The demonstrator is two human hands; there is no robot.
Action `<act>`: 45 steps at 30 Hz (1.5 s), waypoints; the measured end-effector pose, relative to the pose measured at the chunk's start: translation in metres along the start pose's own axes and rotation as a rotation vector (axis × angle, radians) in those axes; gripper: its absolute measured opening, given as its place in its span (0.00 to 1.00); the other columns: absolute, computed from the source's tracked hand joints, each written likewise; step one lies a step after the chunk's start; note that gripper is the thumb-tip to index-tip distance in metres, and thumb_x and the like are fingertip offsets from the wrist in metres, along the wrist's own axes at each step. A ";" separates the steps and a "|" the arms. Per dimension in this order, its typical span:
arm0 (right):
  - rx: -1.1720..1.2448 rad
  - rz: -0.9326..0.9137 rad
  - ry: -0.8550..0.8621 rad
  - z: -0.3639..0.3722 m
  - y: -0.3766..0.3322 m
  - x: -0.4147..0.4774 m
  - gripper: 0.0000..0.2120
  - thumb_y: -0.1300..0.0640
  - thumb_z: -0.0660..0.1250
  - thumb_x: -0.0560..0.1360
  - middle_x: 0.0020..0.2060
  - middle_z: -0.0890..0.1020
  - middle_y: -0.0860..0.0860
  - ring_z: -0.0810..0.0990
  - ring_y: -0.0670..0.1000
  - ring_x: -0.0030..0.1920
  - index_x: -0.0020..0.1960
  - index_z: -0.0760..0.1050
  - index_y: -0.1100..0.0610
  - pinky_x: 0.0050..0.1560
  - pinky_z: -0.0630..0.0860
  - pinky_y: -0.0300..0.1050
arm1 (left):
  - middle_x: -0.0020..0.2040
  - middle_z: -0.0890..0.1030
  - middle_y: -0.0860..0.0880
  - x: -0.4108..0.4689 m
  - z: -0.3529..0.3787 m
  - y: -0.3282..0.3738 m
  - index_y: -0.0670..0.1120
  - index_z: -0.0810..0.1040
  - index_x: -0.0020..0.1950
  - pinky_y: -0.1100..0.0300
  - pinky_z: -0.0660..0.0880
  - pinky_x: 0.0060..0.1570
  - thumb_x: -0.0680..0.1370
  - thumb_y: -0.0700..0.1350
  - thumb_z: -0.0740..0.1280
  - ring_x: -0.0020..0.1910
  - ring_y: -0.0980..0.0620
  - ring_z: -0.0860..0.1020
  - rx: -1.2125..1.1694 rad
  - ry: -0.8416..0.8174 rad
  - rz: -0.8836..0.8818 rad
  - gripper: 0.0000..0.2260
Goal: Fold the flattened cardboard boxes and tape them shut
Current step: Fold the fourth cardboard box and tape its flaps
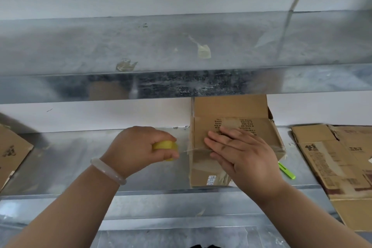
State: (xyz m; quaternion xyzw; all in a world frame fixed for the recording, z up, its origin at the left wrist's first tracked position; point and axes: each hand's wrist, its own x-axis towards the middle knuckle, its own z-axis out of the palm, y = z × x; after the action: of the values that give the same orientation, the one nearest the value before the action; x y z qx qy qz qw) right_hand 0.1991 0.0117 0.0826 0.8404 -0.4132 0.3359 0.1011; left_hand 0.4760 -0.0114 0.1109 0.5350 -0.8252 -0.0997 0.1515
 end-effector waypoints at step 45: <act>0.109 1.394 -0.329 0.016 0.093 -0.136 0.18 0.65 0.59 0.78 0.47 0.79 0.54 0.79 0.53 0.39 0.67 0.71 0.56 0.32 0.74 0.45 | 0.49 0.78 0.60 -0.021 0.049 0.009 0.70 0.81 0.45 0.76 0.67 0.39 0.72 0.55 0.68 0.44 0.59 0.77 -0.430 0.229 -0.059 0.08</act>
State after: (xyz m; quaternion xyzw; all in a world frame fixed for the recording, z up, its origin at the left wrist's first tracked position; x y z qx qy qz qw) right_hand 0.0768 0.0303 -0.0284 0.4244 -0.8463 0.2116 -0.2428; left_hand 0.4583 0.0115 0.0648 0.5220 -0.7465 -0.2160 0.3516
